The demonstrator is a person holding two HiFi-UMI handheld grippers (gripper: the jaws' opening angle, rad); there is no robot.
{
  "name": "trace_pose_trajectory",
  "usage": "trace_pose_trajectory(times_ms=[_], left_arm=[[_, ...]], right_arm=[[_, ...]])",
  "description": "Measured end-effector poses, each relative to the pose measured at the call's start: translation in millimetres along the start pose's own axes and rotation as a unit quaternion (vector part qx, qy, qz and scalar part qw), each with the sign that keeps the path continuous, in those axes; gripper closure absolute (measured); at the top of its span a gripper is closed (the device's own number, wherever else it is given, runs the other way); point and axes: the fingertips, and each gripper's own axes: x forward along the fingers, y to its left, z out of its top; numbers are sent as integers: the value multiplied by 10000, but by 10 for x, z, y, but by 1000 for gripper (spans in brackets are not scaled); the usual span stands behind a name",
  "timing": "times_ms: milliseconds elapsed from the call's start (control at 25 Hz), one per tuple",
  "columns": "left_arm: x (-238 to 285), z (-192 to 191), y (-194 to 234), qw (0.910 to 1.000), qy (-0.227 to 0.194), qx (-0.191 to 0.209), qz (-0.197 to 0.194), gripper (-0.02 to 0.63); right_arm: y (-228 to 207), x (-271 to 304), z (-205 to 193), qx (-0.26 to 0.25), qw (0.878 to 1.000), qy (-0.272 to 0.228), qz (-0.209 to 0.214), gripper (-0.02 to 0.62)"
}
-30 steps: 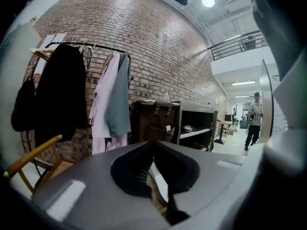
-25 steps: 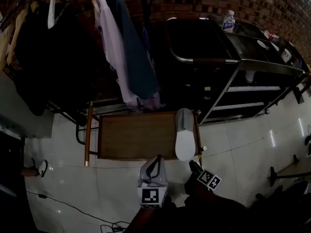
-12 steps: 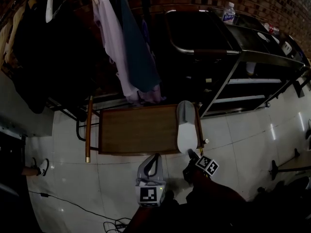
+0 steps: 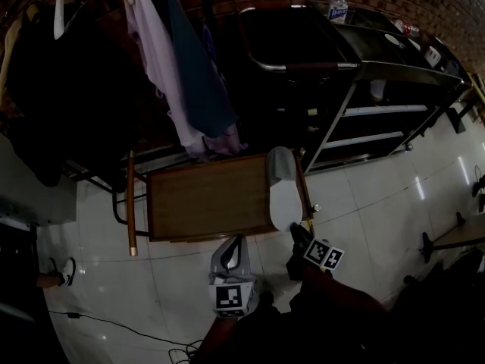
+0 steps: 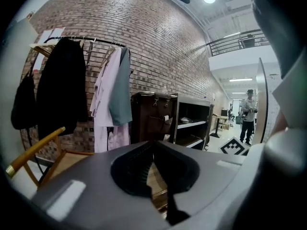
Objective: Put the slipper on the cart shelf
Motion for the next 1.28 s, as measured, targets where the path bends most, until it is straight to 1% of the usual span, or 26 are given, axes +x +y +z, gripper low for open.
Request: trace_pose_trajectory(times_ms=[80, 200, 280, 360, 480, 560, 640, 760, 840, 920, 1040, 1160, 1280], left_arm=[[-3, 9, -4, 10000, 13, 6, -46, 586], [2, 139, -11, 9999, -79, 6, -102, 586], [10, 149, -3, 9999, -84, -28, -119, 586], [33, 121, 6, 9998, -75, -112, -130, 586], [83, 217, 0, 9996, -182, -193, -139, 586], [116, 332, 1, 9992, -301, -228, -88, 586], [122, 429, 20, 9987, -431, -259, 0, 589], [76, 665, 47, 9968, -717, -319, 145, 589], [72, 830, 59, 9950, -928, -305, 199, 589], [87, 983, 39, 9934, -1095, -264, 205, 589], [86, 1107, 0, 9920, -1226, -200, 217, 589], [68, 1171, -17, 9917, -1256, -9, 263, 589], [25, 1312, -47, 9887, -1465, 44, 324, 589]], right_arm=[[148, -94, 59, -285, 9994, -91, 147, 565], [363, -238, 198, -744, 9962, -293, 334, 566], [536, -339, 264, -1156, 9913, -408, 470, 566], [728, -446, 331, -1700, 9822, -555, 577, 566], [1049, -603, 476, -2354, 9644, -904, 799, 566], [1274, -708, 598, -2738, 9496, -1188, 960, 566], [1540, -827, 719, -3120, 9316, -1493, 1115, 566], [1904, -1004, 880, -3712, 9003, -1895, 1255, 566], [2082, -1066, 1002, -3894, 8863, -2132, 1321, 566], [2202, -1105, 1124, -3947, 8783, -2324, 1369, 566], [2313, -1160, 1251, -3949, 8717, -2533, 1412, 566], [2397, -1205, 1309, -3972, 8661, -2670, 1442, 566], [2439, -1267, 1356, -3974, 8625, -2758, 1484, 565]])
